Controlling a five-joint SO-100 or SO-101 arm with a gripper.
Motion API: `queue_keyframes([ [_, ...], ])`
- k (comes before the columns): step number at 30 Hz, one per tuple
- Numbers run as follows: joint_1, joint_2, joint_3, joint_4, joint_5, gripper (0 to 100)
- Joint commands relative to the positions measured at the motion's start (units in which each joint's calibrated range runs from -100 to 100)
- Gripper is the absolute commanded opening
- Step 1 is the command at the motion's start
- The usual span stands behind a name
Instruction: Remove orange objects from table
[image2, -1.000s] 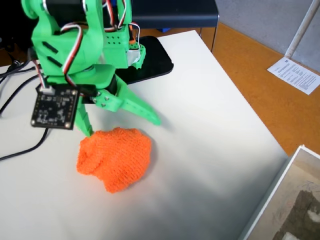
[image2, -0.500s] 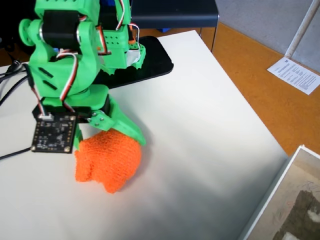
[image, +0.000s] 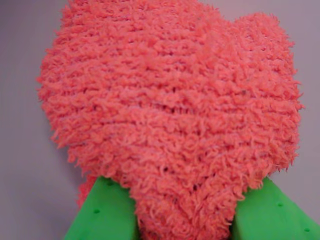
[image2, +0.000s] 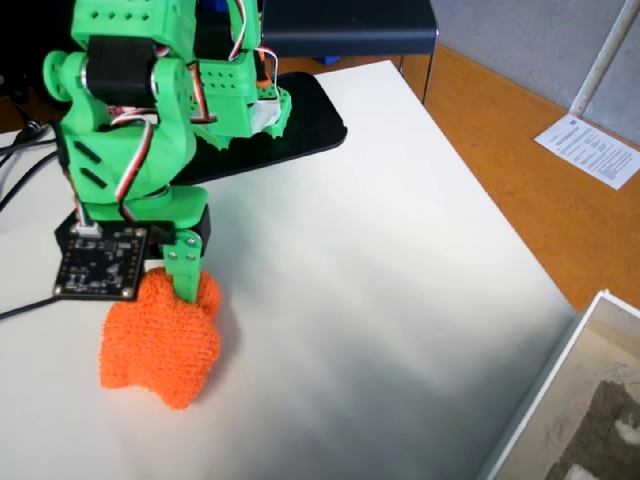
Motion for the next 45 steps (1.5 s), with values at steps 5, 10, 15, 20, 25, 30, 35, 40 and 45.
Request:
queue_keyframes([
  [5, -12.1, -7.6, -15.1, -1.0, -4.4, 0],
  [10, -24.7, -1.6, -35.6, -3.4, -4.9, 0],
  [15, -33.1, 9.3, -57.2, -4.8, -4.0, 0],
  [20, -37.0, 20.3, -73.6, -4.9, -2.9, 0],
  [25, -37.1, 25.5, -74.6, -9.6, -2.2, 0],
  [30, -35.8, 31.1, -73.7, -18.0, -2.6, 0],
  [35, -34.7, 37.0, -77.3, -21.6, -3.1, 0],
  [40, -34.5, 41.4, -80.8, -21.8, -2.4, 0],
  [45, -35.5, 42.3, -80.6, -21.7, -2.2, 0],
])
